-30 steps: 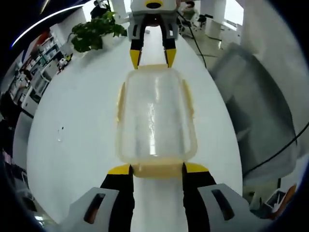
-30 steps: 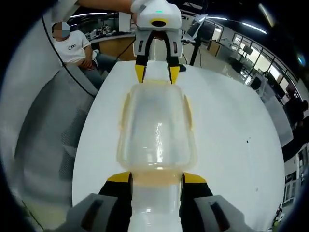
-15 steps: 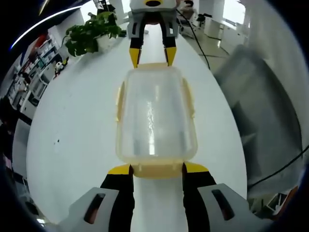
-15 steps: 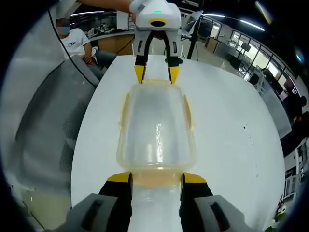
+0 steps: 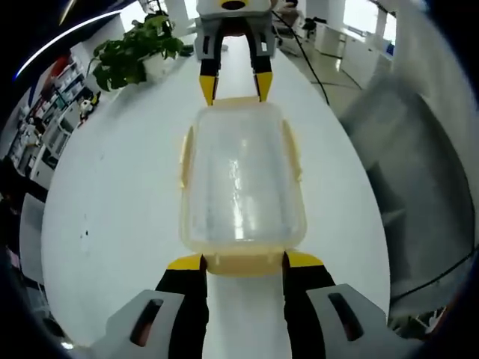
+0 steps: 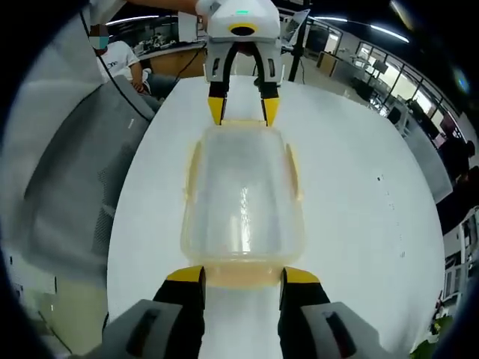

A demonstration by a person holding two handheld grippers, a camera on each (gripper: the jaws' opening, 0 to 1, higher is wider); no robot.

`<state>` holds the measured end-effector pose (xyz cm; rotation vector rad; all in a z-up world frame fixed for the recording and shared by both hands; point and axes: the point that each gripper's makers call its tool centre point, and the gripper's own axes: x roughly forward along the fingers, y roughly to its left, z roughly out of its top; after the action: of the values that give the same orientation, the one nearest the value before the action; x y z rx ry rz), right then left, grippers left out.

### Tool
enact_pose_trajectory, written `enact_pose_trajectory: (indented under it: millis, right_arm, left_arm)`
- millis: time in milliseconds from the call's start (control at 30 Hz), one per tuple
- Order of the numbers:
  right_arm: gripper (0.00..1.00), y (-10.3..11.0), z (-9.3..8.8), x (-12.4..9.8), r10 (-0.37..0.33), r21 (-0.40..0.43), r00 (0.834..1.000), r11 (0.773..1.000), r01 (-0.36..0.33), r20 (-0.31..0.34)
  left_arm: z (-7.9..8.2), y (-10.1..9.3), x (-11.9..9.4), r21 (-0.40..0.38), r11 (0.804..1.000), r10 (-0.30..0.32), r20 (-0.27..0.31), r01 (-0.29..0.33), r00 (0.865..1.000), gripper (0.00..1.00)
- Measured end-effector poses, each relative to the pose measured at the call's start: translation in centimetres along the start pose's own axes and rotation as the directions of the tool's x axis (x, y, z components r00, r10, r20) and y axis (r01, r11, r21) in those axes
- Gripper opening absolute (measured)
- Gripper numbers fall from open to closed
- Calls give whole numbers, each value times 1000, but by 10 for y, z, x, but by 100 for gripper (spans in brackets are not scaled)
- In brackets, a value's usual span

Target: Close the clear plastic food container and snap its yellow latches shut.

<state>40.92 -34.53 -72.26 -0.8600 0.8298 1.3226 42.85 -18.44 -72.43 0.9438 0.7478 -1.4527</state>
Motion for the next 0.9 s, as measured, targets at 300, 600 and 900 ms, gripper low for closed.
enact_pose_trajectory:
  millis: [300,600,900]
  right_arm:
    - [36,-2,-13,5,9,-4,1000,1000,-9,-17]
    - [36,-1,-19,12,22,-14,999,1000,-22,-25]
    - [36,-1,-20,12,36,-20,999,999,-36,-35]
  left_arm:
    - [6,0,13,-8,1000,-1,-12,1,1000,36]
    - [4,-3,17,-27,1000,-12,-15,12,1000,36]
    - [5,-7,18,-49,999,-15,-15,15,1000,36]
